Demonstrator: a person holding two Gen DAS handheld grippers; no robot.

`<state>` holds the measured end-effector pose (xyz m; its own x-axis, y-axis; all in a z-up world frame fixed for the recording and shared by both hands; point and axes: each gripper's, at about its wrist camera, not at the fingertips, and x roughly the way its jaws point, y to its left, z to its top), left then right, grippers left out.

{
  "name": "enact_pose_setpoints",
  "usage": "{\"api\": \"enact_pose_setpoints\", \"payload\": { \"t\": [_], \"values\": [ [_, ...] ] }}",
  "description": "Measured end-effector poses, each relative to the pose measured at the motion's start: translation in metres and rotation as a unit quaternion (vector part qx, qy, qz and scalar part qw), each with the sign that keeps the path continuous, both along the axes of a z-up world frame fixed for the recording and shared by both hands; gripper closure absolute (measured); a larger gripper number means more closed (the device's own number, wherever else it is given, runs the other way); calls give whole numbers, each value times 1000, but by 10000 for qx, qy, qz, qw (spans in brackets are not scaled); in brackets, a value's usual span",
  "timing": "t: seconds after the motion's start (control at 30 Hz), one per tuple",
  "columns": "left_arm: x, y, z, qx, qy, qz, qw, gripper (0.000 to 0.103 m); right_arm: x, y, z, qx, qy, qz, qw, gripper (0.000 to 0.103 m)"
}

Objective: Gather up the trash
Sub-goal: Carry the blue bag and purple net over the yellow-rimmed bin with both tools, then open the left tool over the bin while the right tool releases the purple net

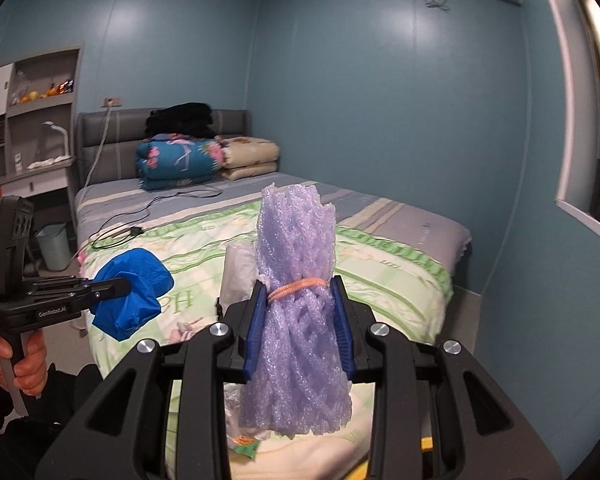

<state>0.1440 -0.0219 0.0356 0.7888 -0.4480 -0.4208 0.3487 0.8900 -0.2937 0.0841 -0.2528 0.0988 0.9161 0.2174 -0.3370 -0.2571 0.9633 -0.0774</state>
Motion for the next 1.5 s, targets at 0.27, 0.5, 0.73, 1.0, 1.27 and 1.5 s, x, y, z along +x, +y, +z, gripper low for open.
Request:
{"api": "enact_pose_setpoints", "payload": {
  "t": [0.27, 0.5, 0.73, 1.0, 1.27, 1.5],
  "values": [
    [-5, -50, 9, 94, -102, -544, 9984, 93, -24, -40, 2, 72, -106, -576, 9983, 74],
    [-6, -95, 11, 95, -79, -1023, 9947, 93, -42, -78, -3, 171, -102, -1100, 9937, 74],
    [-13, -148, 7, 143, -125, -1695, 9854, 93, -56, -115, -21, 322, 53, -1667, 9855, 74],
    [-16, -211, -22, 264, 159, -2420, 9698, 93, -61, -158, -56, 707, 486, -2116, 9736, 73],
    [-11, -251, -62, 364, 698, -2864, 9549, 93, -56, -183, -93, 1040, 953, -2396, 9606, 73],
    [-12, -275, -96, 617, 1127, -3061, 9433, 93, -57, -194, -120, 1386, 1369, -2488, 9488, 72]
  ]
}}
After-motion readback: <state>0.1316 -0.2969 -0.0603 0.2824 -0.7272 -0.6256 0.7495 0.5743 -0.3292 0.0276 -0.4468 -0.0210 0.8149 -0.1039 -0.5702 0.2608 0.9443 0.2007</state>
